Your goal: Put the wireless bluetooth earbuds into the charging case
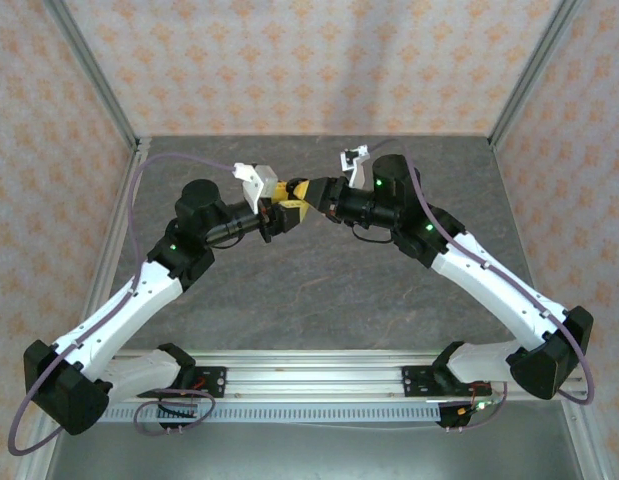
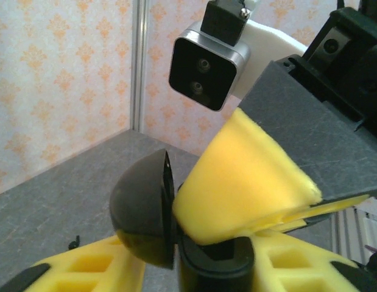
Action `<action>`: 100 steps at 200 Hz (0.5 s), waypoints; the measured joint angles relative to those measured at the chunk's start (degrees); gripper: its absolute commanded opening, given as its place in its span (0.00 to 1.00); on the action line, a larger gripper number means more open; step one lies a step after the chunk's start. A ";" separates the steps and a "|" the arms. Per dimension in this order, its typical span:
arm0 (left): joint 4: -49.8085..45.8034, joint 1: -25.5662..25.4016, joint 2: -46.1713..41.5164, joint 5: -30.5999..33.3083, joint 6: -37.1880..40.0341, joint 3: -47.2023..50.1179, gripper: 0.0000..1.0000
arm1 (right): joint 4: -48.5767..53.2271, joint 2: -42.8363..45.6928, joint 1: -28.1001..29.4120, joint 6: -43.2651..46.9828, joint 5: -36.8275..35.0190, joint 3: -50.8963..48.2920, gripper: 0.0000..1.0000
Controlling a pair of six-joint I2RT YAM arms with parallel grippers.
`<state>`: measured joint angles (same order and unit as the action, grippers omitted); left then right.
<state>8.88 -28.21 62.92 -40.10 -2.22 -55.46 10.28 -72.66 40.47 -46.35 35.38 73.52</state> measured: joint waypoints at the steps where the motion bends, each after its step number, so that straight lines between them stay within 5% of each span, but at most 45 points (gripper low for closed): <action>1: 0.02 -0.02 -0.02 0.00 -0.15 0.00 0.32 | 0.00 0.00 0.00 0.00 0.00 0.00 0.15; 42: 0.15 -0.52 -0.02 -0.13 -0.20 0.00 0.15 | 0.00 -0.02 0.00 0.13 -0.48 0.00 0.24; 100: 0.28 -0.52 -0.83 1.27 0.76 1.03 0.06 | 6.27 -0.15 0.15 3.98 -1.79 3.45 0.56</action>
<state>9.17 -28.73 62.08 -38.83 -1.45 -54.43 16.56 -72.82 40.62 -42.37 33.58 76.97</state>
